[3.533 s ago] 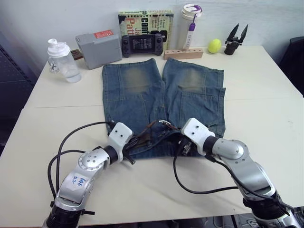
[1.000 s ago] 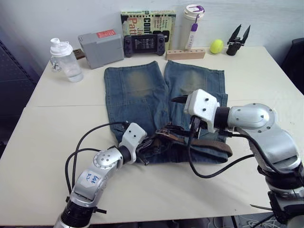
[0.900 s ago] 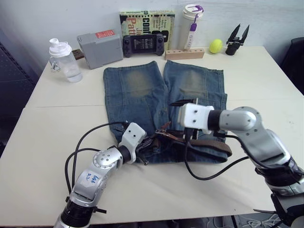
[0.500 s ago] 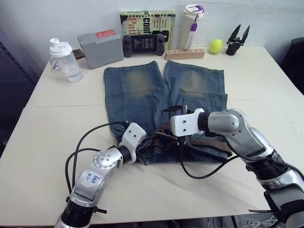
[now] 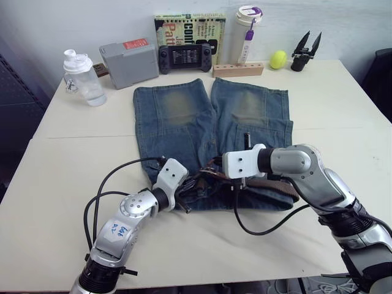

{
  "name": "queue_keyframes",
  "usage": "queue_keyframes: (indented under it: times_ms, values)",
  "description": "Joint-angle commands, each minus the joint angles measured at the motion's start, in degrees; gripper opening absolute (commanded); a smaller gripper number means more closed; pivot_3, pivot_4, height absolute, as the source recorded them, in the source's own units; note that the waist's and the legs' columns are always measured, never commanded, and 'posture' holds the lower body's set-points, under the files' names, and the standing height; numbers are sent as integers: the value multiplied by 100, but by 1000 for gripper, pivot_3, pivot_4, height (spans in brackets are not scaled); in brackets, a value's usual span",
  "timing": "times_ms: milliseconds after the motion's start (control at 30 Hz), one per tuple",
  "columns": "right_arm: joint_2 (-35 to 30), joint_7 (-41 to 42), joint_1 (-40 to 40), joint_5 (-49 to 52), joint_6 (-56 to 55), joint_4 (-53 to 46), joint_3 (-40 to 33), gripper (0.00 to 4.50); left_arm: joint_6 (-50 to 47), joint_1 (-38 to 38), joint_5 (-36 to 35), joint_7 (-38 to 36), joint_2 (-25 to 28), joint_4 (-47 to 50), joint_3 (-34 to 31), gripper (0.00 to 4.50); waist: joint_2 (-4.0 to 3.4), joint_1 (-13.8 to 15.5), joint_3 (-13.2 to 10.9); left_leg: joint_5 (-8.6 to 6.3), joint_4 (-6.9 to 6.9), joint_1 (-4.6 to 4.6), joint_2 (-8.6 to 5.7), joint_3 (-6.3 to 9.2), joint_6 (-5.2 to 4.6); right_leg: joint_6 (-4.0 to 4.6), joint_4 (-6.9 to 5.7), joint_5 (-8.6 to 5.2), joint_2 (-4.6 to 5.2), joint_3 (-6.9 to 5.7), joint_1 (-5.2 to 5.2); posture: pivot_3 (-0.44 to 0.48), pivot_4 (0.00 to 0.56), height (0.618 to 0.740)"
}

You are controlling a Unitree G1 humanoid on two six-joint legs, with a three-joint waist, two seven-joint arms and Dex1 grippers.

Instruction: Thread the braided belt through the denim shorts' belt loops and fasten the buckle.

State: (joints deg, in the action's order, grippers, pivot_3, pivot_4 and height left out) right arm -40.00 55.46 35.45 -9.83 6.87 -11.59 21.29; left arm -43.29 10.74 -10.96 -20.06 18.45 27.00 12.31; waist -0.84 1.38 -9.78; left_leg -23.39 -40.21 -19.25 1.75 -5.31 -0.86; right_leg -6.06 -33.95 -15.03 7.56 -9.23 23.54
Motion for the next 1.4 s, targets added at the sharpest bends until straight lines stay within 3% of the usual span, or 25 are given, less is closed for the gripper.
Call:
queue_keyframes:
  times_ms: [33, 67, 300, 400, 500, 600, 733, 867, 1167, 1300, 1400]
  values:
    - [-4, 39, -65, 14, 67, -254, -120, 0, 76, -50, 4, -100, 22, 100, 111, 865, 0, -3, 0, 0, 0, 0, 0, 0, 0, 0, 0, 0, 0, 1, 0, 0, 150, 731]
    - [0, 36, -85, 17, 98, -278, -135, 0, 138, -84, -95, -225, 43, 152, 101, 1114, 0, -3, 0, 0, 0, 0, 0, 0, 0, 0, 0, 0, 0, 1, 0, 0, 150, 731]
    - [7, -64, -191, 9, 266, -422, -243, 0, 181, -349, -378, -592, 412, 557, -197, 4047, 0, -13, 0, 0, 1, -2, 0, 1, 0, 0, 2, 0, 0, 0, 1, 0, 150, 731]
    - [-2, -193, -289, 22, 327, -492, -424, 0, 140, -903, -1228, -1491, 994, 1060, -1026, 4047, 1, -31, -1, 0, 5, -2, 4, 1, 0, 0, 3, 0, -1, 0, 4, 0, 150, 731]
    - [5, -311, -419, 57, 372, -605, -560, 0, 206, -1156, -1943, -2057, 1369, 950, -1892, 4047, -4, -27, -5, 0, 4, -2, 10, 10, 0, 4, 1, -2, -3, 3, 10, 0, 150, 731]
    - [16, -376, -517, 52, 393, -698, -622, 0, 354, -1004, -2183, -2284, 1534, 566, -2298, 3326, -5, -3, -6, 0, -5, -3, 6, 7, 1, 4, -1, -2, -1, 2, 5, 0, 150, 731]
    - [29, -454, -604, 61, 438, -810, -669, 0, 456, -668, -2344, -2520, 1681, 114, -2447, 1570, -4, -13, -6, 0, 0, -5, 1, 1, 1, 4, 1, -2, -3, 0, 6, 0, 150, 731]
    - [-5, -534, -754, 81, 500, -992, -770, 0, 962, 4, -1639, -2575, 1778, -883, -1863, 58, -4, -9, -6, 1, 4, -8, 0, -16, 4, 3, 4, -2, -8, -6, 7, 0, 150, 731]
    - [-10, -635, -1012, 263, 555, -1342, -1135, 0, 2256, 437, -347, -2809, 1868, -2307, -769, 58, -4, -53, -7, 2, 14, -9, 1, -28, 5, 3, 7, -2, -15, -3, 11, 0, 150, 731]
    - [-173, -640, -1316, 496, 486, -1435, -1625, 0, 2506, 424, -35, -2804, 1914, -2537, -611, 58, -4, -16, -6, 2, 13, -6, 1, -28, 5, 3, 6, -2, -13, -2, 9, 0, 150, 731]
    - [-691, -470, -1803, 801, 47, -1173, -2599, 0, 2625, 363, 17, -2857, 1929, -2549, -613, 58, -4, 8, -6, 2, 10, -6, -1, -29, 5, 2, 6, -2, -10, 0, 8, 0, 150, 731]
